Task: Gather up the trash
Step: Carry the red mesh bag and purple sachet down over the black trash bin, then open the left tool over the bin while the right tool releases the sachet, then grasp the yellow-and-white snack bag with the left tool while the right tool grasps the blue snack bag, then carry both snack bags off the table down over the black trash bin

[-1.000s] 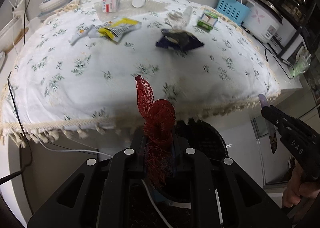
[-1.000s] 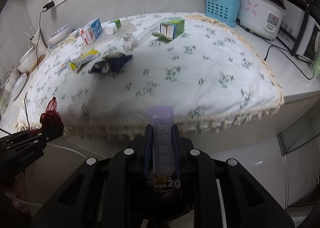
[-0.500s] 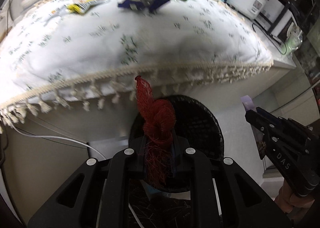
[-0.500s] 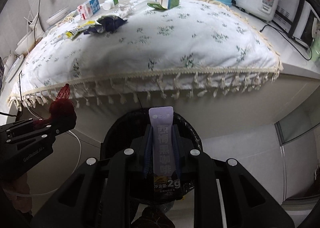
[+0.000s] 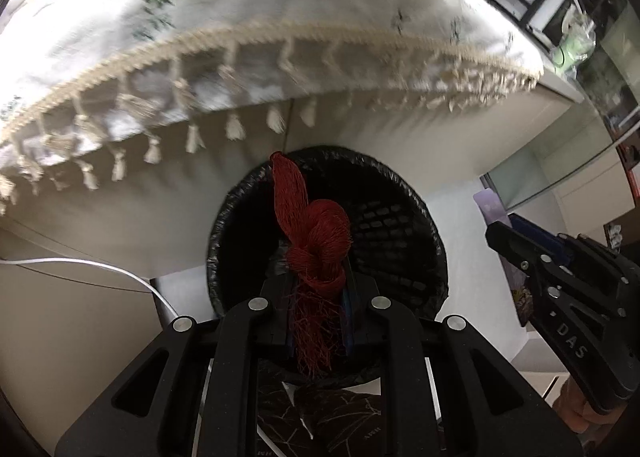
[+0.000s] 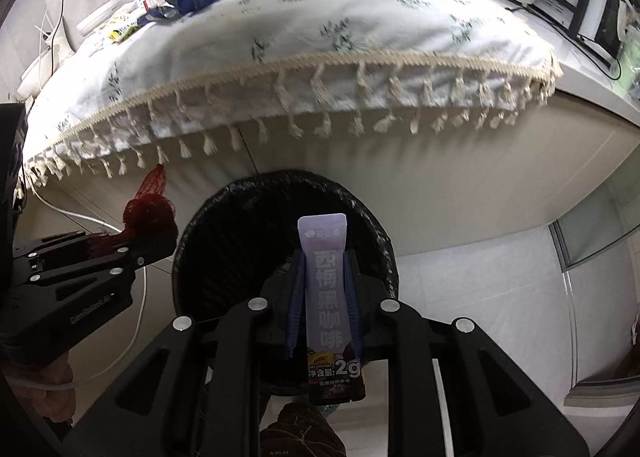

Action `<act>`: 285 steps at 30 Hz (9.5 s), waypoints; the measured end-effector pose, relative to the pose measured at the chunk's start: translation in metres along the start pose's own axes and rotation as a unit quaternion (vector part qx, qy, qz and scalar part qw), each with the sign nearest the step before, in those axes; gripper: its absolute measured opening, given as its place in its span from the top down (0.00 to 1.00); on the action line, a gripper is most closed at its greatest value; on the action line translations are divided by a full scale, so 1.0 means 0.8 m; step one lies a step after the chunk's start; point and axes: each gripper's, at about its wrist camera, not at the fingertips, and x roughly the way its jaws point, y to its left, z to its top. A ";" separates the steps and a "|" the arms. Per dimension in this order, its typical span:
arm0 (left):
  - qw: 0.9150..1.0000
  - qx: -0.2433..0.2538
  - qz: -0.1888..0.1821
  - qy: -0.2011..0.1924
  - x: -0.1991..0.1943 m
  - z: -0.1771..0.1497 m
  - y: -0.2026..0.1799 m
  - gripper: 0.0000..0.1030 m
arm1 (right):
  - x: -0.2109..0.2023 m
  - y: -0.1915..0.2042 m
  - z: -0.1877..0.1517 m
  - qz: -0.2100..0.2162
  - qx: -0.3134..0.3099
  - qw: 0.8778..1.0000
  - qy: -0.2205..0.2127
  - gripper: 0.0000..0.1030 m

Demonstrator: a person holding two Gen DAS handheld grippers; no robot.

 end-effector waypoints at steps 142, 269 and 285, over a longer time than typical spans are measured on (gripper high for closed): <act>0.989 -0.082 0.115 -0.050 -0.065 0.322 0.268 0.35 | 0.078 0.155 0.338 0.101 0.002 0.995 -0.022 0.77; 0.995 -0.053 0.058 -0.066 -0.148 0.030 -0.022 0.38 | -0.107 -0.015 0.054 0.045 0.002 0.999 -0.019 0.81; 0.996 -0.041 0.061 -0.045 -0.082 0.029 -0.039 0.38 | -0.082 -0.027 0.033 0.033 -0.001 0.999 -0.005 0.82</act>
